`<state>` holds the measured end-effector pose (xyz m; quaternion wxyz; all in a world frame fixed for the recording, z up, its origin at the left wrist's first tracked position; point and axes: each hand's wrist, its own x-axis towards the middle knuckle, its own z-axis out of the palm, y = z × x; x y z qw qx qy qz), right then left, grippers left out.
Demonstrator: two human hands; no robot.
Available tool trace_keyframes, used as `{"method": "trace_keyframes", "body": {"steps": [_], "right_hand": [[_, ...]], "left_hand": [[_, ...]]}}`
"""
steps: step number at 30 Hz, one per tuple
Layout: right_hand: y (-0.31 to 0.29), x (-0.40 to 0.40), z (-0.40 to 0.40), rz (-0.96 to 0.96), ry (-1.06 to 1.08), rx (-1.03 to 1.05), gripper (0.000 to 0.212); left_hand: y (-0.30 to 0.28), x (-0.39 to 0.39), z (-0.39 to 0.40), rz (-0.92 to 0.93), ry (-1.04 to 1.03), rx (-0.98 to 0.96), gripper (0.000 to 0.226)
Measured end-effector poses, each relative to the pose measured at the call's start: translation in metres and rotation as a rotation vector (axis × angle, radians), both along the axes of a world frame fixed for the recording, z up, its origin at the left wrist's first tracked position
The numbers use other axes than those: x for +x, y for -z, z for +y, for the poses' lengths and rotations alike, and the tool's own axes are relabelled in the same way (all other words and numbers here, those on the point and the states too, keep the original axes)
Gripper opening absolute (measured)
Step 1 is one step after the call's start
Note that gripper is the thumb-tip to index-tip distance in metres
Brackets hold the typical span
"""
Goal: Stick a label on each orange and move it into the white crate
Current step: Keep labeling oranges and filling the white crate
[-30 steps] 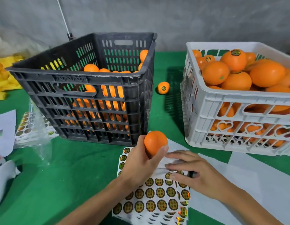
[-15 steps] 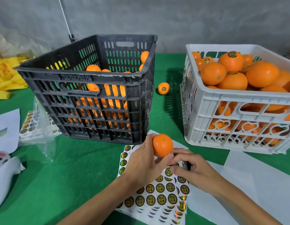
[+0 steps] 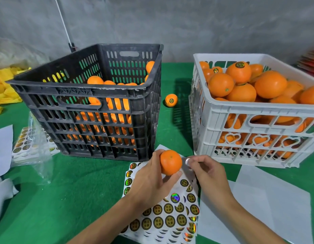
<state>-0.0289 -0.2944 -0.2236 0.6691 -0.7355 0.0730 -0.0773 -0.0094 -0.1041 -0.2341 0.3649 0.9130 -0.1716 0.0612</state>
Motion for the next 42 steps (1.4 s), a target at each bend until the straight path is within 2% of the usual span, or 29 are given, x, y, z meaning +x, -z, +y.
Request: {"method": "trace_keyframes", "body": {"steps": [3, 8, 10, 13, 18, 21, 23, 26, 30, 33, 35, 37, 39, 40, 42], "right_hand": [[0.002, 0.001, 0.005, -0.189, 0.095, -0.031, 0.003], [0.006, -0.001, 0.013, -0.293, -0.034, -0.112, 0.004], [0.003, -0.001, 0.008, -0.305, -0.093, -0.169, 0.015], [0.004, -0.006, 0.001, -0.352, -0.201, -0.517, 0.048], [-0.004, -0.008, 0.001, -0.601, -0.148, -0.993, 0.053], [-0.025, 0.001, -0.004, -0.754, -0.079, -1.206, 0.070], [-0.047, 0.009, -0.007, -0.837, 0.042, -1.275, 0.078], [-0.090, 0.022, -0.010, -0.919, 0.259, -1.277, 0.081], [-0.151, 0.048, -0.027, -0.990, 0.439, -1.288, 0.070], [-0.192, 0.073, -0.051, -0.838, 0.565, -1.337, 0.073], [-0.212, 0.087, -0.063, -0.706, 0.606, -1.383, 0.070], [-0.227, 0.101, -0.068, -0.608, 0.586, -1.419, 0.059], [-0.237, 0.117, -0.060, -0.602, 0.485, -1.403, 0.047], [-0.241, 0.124, -0.049, -0.627, 0.391, -1.336, 0.040], [-0.244, 0.132, -0.015, -0.647, 0.161, -1.075, 0.034]], "left_hand": [[0.002, 0.001, 0.000, -0.046, 0.011, 0.068, 0.069], [0.004, 0.003, 0.000, -0.079, 0.025, 0.082, 0.071], [0.004, 0.003, 0.000, -0.057, 0.021, 0.048, 0.069], [0.005, 0.007, 0.002, 0.028, 0.009, -0.033, 0.070], [-0.015, 0.014, 0.002, 0.155, 0.006, -0.262, 0.073], [-0.049, 0.023, -0.003, 0.128, 0.080, -0.347, 0.067], [-0.079, 0.030, -0.011, 0.098, 0.126, -0.370, 0.067], [-0.127, 0.040, -0.029, 0.039, 0.180, -0.420, 0.063], [-0.189, 0.058, -0.063, -0.036, 0.158, -0.485, 0.064], [-0.229, 0.073, -0.089, -0.057, 0.192, -0.484, 0.071], [-0.245, 0.085, -0.094, -0.145, 0.165, -0.349, 0.064], [-0.254, 0.101, -0.086, -0.233, 0.111, -0.234, 0.054], [-0.262, 0.124, -0.063, -0.270, 0.061, -0.164, 0.045], [-0.265, 0.138, -0.047, -0.266, 0.021, -0.107, 0.042], [-0.269, 0.166, -0.006, -0.179, -0.063, 0.049, 0.038]]}}
